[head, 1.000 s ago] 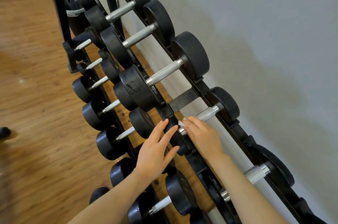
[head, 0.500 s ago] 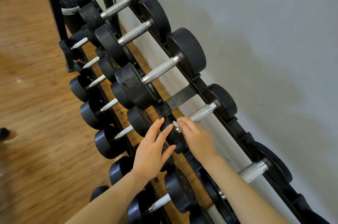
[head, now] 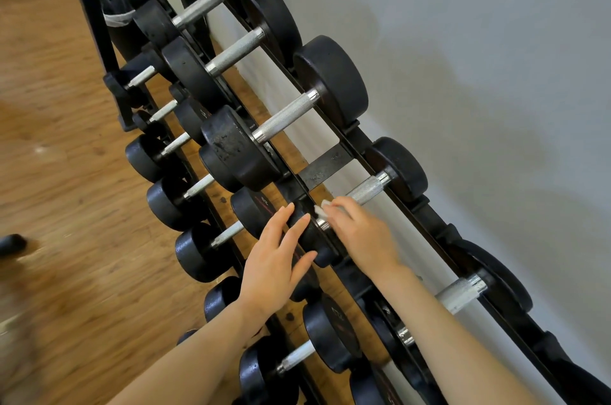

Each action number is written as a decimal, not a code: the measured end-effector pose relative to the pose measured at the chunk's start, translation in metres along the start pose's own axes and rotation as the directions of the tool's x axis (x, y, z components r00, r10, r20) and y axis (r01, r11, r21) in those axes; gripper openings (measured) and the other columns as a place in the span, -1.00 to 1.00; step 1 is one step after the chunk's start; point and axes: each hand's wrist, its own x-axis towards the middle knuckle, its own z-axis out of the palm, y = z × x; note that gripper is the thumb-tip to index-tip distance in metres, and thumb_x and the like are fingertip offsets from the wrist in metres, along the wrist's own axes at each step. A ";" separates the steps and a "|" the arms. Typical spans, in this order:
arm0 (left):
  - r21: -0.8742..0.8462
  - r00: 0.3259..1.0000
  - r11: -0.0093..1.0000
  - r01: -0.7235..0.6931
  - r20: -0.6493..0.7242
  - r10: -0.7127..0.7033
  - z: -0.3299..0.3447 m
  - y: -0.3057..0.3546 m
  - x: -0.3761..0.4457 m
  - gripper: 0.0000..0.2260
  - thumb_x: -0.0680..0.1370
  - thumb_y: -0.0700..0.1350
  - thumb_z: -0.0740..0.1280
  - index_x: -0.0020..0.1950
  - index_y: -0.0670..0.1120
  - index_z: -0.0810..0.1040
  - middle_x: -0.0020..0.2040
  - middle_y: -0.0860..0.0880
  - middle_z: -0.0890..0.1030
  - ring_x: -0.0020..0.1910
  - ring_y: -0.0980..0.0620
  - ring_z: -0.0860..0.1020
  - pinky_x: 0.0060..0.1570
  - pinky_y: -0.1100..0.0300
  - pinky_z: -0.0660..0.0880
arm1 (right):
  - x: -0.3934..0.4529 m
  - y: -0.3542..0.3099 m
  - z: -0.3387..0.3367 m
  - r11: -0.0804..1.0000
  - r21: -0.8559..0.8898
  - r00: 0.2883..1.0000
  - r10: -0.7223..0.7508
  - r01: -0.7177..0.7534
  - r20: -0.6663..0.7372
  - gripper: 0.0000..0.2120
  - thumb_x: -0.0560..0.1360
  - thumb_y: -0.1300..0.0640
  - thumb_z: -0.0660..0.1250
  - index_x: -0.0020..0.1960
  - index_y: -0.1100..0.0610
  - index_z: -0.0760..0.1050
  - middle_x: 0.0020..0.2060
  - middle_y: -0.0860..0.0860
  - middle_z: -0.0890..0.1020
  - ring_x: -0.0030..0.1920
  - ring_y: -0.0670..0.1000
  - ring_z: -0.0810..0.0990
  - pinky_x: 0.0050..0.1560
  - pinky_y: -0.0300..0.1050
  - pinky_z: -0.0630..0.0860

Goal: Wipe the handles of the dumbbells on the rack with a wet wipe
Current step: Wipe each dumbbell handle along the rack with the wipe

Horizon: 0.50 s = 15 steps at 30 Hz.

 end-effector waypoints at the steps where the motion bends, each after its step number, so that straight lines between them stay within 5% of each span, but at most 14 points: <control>1: -0.003 1.000 1.000 -0.003 0.000 0.003 0.000 0.000 0.000 -0.48 0.57 0.17 0.18 0.50 0.04 0.22 0.53 -0.07 0.24 0.49 -0.10 0.29 0.34 0.05 0.34 | -0.004 0.004 0.001 0.999 0.004 0.998 0.038 -0.038 -0.046 -0.70 0.52 0.12 0.34 0.23 0.17 0.52 0.06 0.04 0.58 -0.13 -0.05 0.58 -0.30 -0.27 0.51; 4: -0.008 1.000 1.000 -0.004 0.006 0.004 -0.001 0.000 0.000 -0.47 0.57 0.16 0.20 0.50 0.04 0.21 0.53 -0.06 0.23 0.49 -0.10 0.30 0.33 0.01 0.39 | -0.009 -0.010 -0.005 0.943 0.224 0.964 0.261 -0.245 -0.045 -0.79 0.62 -0.04 0.20 0.20 -0.01 0.47 0.01 -0.08 0.59 -0.09 -0.12 0.56 -0.17 -0.22 0.50; 6: -0.004 1.000 1.000 -0.003 0.013 0.003 -0.001 0.000 0.000 -0.46 0.57 0.15 0.23 0.51 0.05 0.20 0.54 -0.05 0.21 0.50 -0.10 0.29 0.34 0.01 0.38 | -0.014 -0.020 0.004 0.934 0.290 0.977 0.213 -0.207 0.012 -0.77 0.62 -0.14 0.13 0.13 -0.04 0.43 -0.11 -0.09 0.58 -0.16 -0.11 0.55 -0.22 -0.15 0.51; 8: 0.000 1.000 1.000 -0.001 0.016 0.001 -0.002 0.000 0.000 -0.47 0.57 0.16 0.21 0.51 0.06 0.19 0.54 -0.05 0.21 0.50 -0.09 0.28 0.34 0.03 0.36 | -0.016 -0.017 0.006 0.952 0.267 0.985 0.167 -0.151 -0.039 -0.78 0.61 -0.15 0.15 0.07 -0.02 0.41 -0.22 -0.07 0.54 -0.27 -0.11 0.52 -0.33 -0.23 0.46; 11: 0.005 1.000 1.000 0.013 0.023 -0.013 -0.002 0.001 0.001 -0.47 0.57 0.19 0.15 0.50 0.05 0.21 0.54 -0.06 0.22 0.50 -0.08 0.27 0.35 0.07 0.31 | -0.010 0.003 0.001 0.946 0.148 0.944 0.308 -0.289 -0.118 -0.77 0.60 -0.07 0.22 0.14 0.00 0.55 -0.07 -0.07 0.57 -0.14 -0.19 0.44 -0.18 -0.32 0.36; 15: 0.044 1.000 0.999 0.008 0.029 -0.010 -0.001 0.000 0.000 -0.47 0.57 0.19 0.14 0.49 0.01 0.27 0.52 -0.09 0.26 0.49 -0.10 0.29 0.33 0.08 0.28 | -0.014 -0.002 0.019 0.995 0.062 0.982 0.092 -0.082 -0.166 -0.73 0.53 0.17 0.37 0.22 0.16 0.52 -0.02 0.08 0.55 -0.06 0.04 0.47 -0.18 -0.07 0.50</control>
